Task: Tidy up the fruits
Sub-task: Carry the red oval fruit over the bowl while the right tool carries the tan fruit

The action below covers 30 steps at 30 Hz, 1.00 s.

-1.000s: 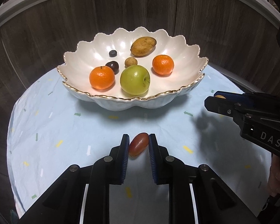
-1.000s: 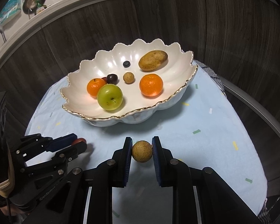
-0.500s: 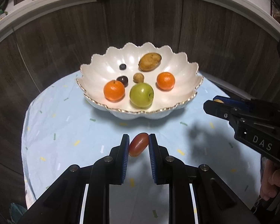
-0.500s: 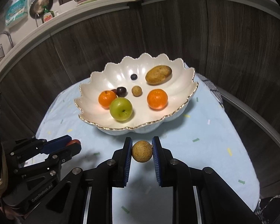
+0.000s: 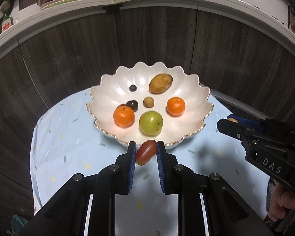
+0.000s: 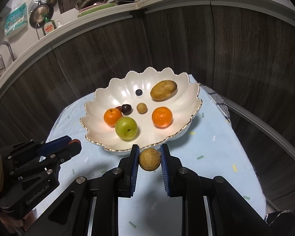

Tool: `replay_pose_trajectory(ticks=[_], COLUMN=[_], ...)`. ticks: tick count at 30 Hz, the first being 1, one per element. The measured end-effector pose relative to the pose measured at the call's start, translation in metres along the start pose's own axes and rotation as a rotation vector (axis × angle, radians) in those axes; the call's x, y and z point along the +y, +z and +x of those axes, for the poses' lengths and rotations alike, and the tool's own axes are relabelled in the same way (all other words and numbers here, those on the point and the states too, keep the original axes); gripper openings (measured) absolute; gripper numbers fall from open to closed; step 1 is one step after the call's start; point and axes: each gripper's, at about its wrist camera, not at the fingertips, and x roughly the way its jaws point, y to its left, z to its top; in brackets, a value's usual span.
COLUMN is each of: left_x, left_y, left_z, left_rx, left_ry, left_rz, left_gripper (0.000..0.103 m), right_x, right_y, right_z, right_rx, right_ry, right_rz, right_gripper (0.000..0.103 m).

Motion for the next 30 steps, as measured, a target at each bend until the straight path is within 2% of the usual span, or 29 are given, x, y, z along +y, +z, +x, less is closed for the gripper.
replay_pose_trajectory(ticks=[20, 30], left_x=[0.009, 0.015], left_y=[0.04, 0.041], left_z=[0.033, 0.059], left_rx=[-0.007, 0.031], left_ry=[0.017, 0.014], left_rz=[-0.022, -0.042], left_gripper=[0.021, 0.022], right_x=[-0.01, -0.009], right_y=[0.041, 0.046], right_z=[0.023, 0.052], right_rx=[-0.006, 0.057], right_ry=[-0.015, 0.006], right_rz=[-0.023, -0.034], right_gripper=[0.023, 0.023])
